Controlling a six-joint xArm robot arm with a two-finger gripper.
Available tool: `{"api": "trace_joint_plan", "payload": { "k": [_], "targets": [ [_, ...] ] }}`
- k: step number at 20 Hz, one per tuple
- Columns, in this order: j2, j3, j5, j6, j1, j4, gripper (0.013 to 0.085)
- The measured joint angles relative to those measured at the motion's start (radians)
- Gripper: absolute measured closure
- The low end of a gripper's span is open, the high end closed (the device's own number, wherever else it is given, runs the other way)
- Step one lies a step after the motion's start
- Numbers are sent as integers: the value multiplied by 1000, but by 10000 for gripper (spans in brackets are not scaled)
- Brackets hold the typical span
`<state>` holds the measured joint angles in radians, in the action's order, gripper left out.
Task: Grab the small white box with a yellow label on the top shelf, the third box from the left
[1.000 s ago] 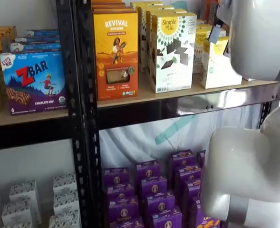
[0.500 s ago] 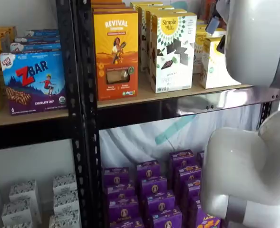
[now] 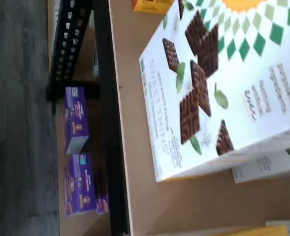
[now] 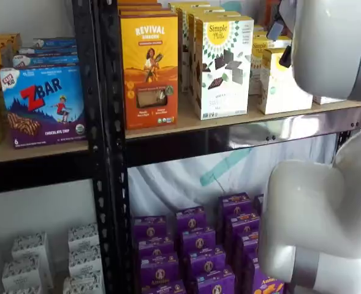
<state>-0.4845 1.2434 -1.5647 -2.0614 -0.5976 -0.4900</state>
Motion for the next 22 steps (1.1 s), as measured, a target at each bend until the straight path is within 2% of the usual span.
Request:
{"api": "trace_joint_plan", "payload": {
  "k": [8, 14, 22],
  "targets": [
    [62, 8, 65, -28, 8, 27, 130],
    [104, 27, 74, -32, 17, 47, 130],
    [153, 96, -4, 4, 59, 147, 130]
  ]
}}
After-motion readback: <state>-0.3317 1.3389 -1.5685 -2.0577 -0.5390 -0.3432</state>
